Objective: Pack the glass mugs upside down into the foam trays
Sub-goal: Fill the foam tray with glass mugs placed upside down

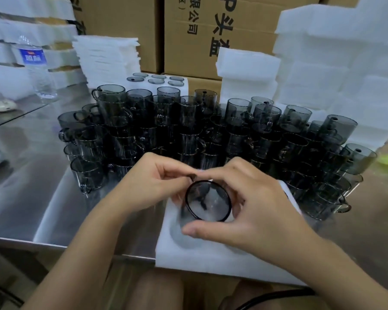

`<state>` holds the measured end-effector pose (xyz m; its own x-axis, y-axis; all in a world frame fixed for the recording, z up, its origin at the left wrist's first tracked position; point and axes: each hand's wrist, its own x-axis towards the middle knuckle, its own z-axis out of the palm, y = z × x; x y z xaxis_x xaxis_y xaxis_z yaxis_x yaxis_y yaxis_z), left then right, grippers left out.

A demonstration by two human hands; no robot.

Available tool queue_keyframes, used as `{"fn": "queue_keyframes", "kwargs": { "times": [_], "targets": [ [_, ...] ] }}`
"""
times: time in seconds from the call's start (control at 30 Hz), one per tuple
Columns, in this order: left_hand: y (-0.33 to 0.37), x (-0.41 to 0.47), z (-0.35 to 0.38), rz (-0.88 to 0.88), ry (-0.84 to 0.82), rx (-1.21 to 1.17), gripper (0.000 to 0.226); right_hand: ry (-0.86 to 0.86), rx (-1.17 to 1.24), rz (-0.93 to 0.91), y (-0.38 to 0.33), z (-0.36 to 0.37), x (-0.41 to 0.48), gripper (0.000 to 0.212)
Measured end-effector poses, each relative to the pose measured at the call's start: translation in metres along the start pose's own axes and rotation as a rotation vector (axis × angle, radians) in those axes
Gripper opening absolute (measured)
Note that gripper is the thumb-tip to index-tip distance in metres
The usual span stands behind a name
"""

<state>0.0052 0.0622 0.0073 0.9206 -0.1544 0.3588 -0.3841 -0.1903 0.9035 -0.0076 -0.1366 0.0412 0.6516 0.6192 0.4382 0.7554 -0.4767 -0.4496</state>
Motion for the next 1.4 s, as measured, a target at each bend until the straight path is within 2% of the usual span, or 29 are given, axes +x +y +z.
{"fn": "queue_keyframes", "kwargs": {
  "times": [0.17, 0.47, 0.53, 0.7, 0.83, 1.07, 1.4],
  "targets": [
    [-0.01, -0.01, -0.007, 0.037, 0.018, 0.075, 0.025, -0.041, 0.081, 0.103, -0.009, 0.016, 0.001, 0.067],
    [-0.031, -0.015, -0.009, 0.024, 0.051, 0.064, 0.025, -0.087, 0.083, 0.115, -0.008, 0.027, 0.003, 0.063],
    [-0.034, -0.017, -0.009, 0.006, 0.026, 0.041, 0.019, -0.101, 0.074, 0.108, -0.007, 0.028, 0.0, 0.061],
    [-0.033, -0.024, -0.012, -0.056, -0.091, 0.037, 0.037, -0.107, 0.1, 0.116, -0.001, 0.027, -0.006, 0.055],
    [-0.032, -0.025, -0.012, -0.109, -0.118, -0.015, 0.05, -0.091, 0.086, 0.079, 0.001, 0.028, -0.005, 0.056],
    [-0.034, -0.025, -0.013, -0.134, -0.153, 0.007, 0.048, -0.16, 0.081, 0.034, 0.005, 0.026, -0.004, 0.061],
    [-0.036, -0.027, -0.013, -0.121, -0.152, 0.025, 0.047, -0.302, -0.002, 0.078, 0.008, 0.029, -0.001, 0.071]
  ]
}}
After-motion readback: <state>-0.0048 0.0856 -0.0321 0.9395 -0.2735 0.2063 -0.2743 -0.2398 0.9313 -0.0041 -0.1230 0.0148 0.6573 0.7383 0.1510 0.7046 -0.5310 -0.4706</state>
